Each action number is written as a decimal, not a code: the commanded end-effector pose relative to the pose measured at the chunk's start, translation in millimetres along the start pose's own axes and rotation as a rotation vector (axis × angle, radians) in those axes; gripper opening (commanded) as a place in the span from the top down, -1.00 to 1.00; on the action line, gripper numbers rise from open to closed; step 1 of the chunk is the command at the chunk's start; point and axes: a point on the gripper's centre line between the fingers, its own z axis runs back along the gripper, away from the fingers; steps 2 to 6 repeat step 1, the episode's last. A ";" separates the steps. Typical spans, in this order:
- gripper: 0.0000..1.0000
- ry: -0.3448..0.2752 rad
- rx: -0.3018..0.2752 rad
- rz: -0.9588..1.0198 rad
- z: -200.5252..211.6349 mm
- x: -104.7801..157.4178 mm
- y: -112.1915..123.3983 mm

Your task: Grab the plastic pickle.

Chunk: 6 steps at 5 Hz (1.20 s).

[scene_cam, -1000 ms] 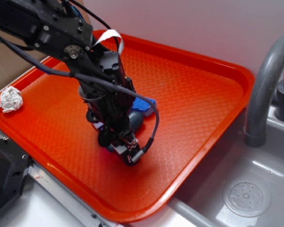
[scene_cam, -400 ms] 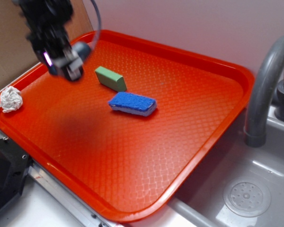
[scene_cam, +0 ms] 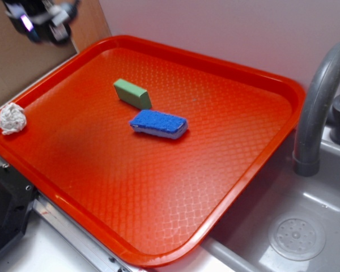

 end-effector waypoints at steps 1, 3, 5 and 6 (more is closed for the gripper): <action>1.00 -0.100 -0.035 -0.068 10.8 2.9 7.0; 1.00 -0.100 -0.035 -0.068 10.8 2.9 7.0; 1.00 -0.100 -0.035 -0.068 10.8 2.9 7.0; 1.00 -0.100 -0.035 -0.068 10.8 2.9 7.0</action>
